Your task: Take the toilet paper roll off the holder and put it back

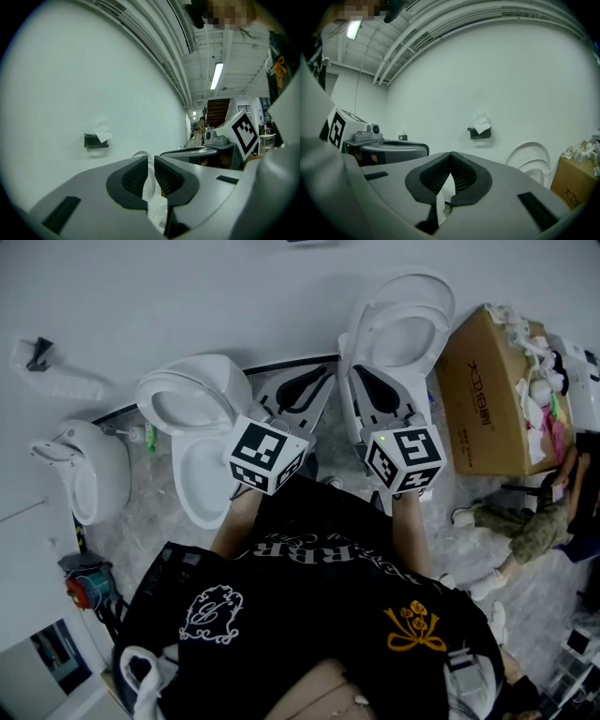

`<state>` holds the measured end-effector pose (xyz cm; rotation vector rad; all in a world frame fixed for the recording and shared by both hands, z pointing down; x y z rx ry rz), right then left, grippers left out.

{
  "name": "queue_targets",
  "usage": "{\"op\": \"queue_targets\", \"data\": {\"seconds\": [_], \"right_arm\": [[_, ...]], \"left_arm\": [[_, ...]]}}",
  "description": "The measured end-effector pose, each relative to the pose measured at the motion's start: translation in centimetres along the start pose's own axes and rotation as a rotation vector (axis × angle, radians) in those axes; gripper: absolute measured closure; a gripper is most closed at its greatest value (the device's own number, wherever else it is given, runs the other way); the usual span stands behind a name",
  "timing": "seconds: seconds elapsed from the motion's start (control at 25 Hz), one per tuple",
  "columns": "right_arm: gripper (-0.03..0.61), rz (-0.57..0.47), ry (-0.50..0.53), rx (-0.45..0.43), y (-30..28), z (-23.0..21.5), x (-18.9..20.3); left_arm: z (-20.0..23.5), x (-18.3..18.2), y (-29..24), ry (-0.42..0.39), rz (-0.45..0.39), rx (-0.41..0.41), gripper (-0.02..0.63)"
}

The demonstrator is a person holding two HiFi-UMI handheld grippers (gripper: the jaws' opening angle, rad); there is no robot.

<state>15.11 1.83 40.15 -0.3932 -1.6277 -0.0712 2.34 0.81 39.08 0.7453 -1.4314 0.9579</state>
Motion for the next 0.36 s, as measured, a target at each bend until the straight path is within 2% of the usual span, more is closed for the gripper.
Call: {"op": "queue_targets", "data": {"seconds": [0.36], "right_arm": [[0.569, -0.005, 0.002, -0.004, -0.02, 0.11, -0.17]], "left_arm": [[-0.03, -0.21, -0.07, -0.010, -0.005, 0.004, 0.574]]}}
Point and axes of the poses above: the fingertips, and each gripper's own axes: y backward along the fingers, z to its left, x out of its underside, the point moved 7 cm from there along y, backward along the fingers, and after that the axes turned 11 degrees about x, right-handed, at the moved point
